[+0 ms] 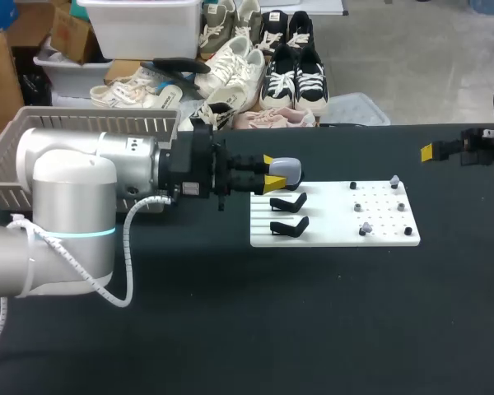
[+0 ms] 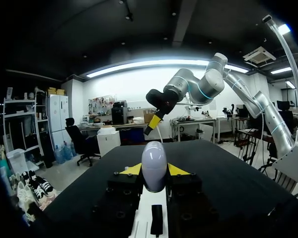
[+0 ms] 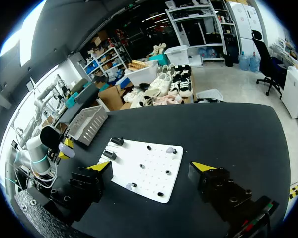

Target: Pick up each earbud case from the left stands, insert the matching earbuds, close the lid, and place the case in the box.

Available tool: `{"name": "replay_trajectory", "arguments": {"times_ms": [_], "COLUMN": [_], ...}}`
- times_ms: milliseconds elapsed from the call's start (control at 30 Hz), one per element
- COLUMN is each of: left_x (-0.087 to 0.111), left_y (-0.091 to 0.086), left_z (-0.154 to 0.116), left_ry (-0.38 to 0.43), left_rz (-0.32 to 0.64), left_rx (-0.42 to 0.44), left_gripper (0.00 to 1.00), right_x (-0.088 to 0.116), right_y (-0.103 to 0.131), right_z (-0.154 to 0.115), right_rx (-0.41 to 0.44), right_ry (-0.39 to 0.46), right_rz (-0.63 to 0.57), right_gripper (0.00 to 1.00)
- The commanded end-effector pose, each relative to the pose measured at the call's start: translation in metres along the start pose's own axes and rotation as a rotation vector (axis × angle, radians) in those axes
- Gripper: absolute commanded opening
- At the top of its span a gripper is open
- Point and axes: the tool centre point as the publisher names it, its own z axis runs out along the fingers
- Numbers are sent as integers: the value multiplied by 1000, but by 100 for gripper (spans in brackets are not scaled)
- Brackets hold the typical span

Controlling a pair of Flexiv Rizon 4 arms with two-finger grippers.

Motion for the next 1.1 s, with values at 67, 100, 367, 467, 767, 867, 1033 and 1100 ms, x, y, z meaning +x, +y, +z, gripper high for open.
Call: {"name": "replay_trajectory", "arguments": {"times_ms": [67, 100, 367, 467, 767, 867, 1033, 1100], "left_x": [0, 0, -1, -4, 5, 8, 9, 11], "left_y": [-3, -3, -4, -4, -4, -4, -5, -5], "left_z": [1, 1, 3, 12, 32, 34, 34, 33], "left_ry": [-2, -2, -2, -25, -62, -67, -74, -75], "left_rz": [2, 2, 8, 14, -13, -17, -21, -22], "left_rx": [-22, -22, -13, 9, 60, 66, 75, 77], "left_gripper": [0, 0, 0, 0, 0, 0, 0, 0], "right_x": [0, 0, 0, 2, 21, 30, 40, 42], "right_y": [0, 0, 0, 2, 38, 56, 83, 92], "right_z": [0, 0, 0, -3, -26, -28, -26, -25], "right_rx": [0, 0, 0, -6, 23, 27, 11, 4], "right_ry": [0, 0, 0, 1, 12, 30, 43, 43], "right_rz": [0, 0, 0, -2, -129, -189, -256, -277], "right_gripper": [100, 100, 100, 100, 100, 100, 100, 100]}}
